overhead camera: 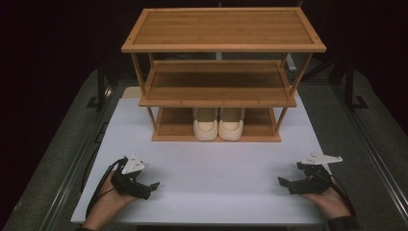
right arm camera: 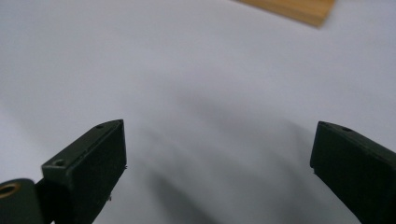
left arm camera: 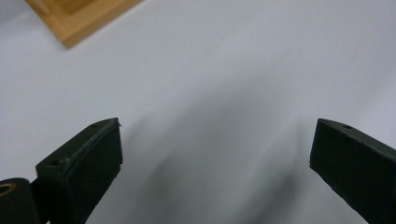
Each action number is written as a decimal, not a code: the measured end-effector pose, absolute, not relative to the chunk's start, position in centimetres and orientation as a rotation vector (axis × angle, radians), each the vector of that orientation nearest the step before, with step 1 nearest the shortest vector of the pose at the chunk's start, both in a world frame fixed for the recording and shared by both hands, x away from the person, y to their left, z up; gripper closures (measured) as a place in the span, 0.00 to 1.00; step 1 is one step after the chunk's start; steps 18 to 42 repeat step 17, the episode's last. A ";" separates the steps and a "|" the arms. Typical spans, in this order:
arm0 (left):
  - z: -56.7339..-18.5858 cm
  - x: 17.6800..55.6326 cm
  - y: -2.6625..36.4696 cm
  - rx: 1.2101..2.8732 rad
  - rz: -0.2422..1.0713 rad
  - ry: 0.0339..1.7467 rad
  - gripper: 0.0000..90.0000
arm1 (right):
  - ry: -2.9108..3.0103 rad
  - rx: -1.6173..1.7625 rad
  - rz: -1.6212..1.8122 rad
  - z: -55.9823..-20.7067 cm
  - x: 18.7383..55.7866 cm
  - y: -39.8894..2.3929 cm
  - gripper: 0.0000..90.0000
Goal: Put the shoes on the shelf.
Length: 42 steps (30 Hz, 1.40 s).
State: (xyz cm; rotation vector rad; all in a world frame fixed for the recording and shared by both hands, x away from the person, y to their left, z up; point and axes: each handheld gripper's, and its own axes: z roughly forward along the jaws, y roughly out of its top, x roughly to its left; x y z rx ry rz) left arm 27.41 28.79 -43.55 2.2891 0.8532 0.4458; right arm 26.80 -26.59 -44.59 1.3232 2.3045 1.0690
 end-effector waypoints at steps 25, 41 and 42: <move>-45.2 26.9 30.5 2.239 0.377 0.899 0.02 | 2.313 1.276 0.953 -45.7 25.6 -27.2 0.03; -45.2 26.9 30.5 2.239 0.377 0.899 0.02 | 2.313 1.276 0.953 -45.7 25.6 -27.2 0.03; -45.2 26.9 30.5 2.239 0.377 0.899 0.02 | 2.313 1.276 0.953 -45.7 25.6 -27.2 0.03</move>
